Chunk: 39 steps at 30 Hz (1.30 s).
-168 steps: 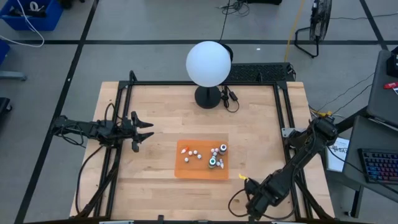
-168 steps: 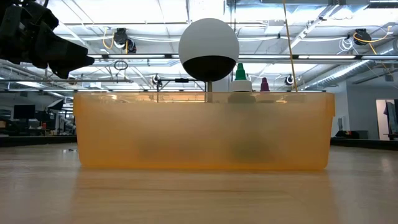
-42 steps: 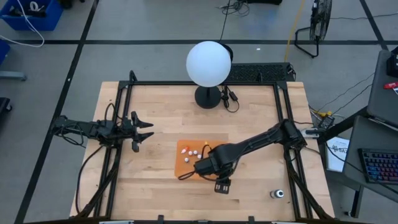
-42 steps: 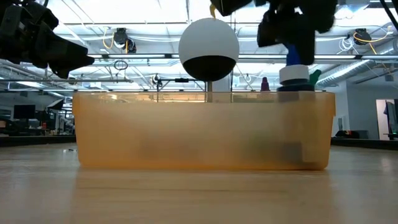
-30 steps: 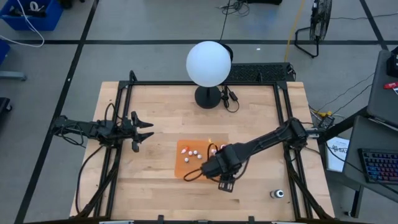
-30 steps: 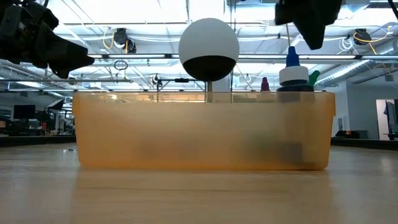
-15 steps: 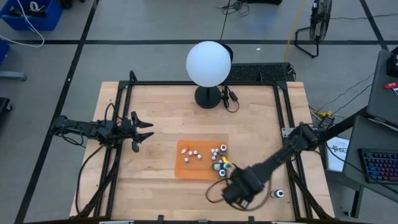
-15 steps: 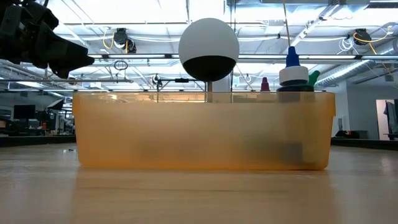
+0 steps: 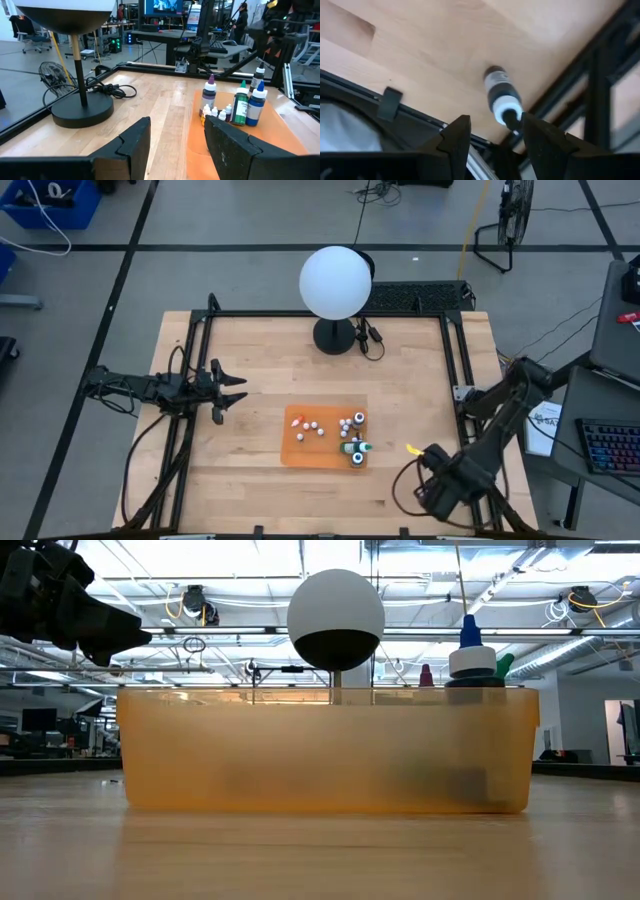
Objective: Pick & Place food coloring
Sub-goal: Put the large black food coloring bottle into the orange container
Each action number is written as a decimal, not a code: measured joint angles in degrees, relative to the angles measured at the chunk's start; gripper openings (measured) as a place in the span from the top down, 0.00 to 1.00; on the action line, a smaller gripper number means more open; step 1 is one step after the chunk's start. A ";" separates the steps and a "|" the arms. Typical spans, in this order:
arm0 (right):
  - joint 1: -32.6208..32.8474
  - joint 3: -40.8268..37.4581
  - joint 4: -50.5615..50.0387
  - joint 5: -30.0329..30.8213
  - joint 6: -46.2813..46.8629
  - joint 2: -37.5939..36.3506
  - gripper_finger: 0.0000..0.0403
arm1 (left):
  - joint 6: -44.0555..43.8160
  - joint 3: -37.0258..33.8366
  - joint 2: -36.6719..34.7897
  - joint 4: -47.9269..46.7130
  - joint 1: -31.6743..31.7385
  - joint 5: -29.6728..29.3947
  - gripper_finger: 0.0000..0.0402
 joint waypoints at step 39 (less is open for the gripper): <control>3.99 -26.16 30.34 -6.30 15.90 -11.77 0.59 | 0.00 0.00 0.02 0.00 -0.01 0.01 0.54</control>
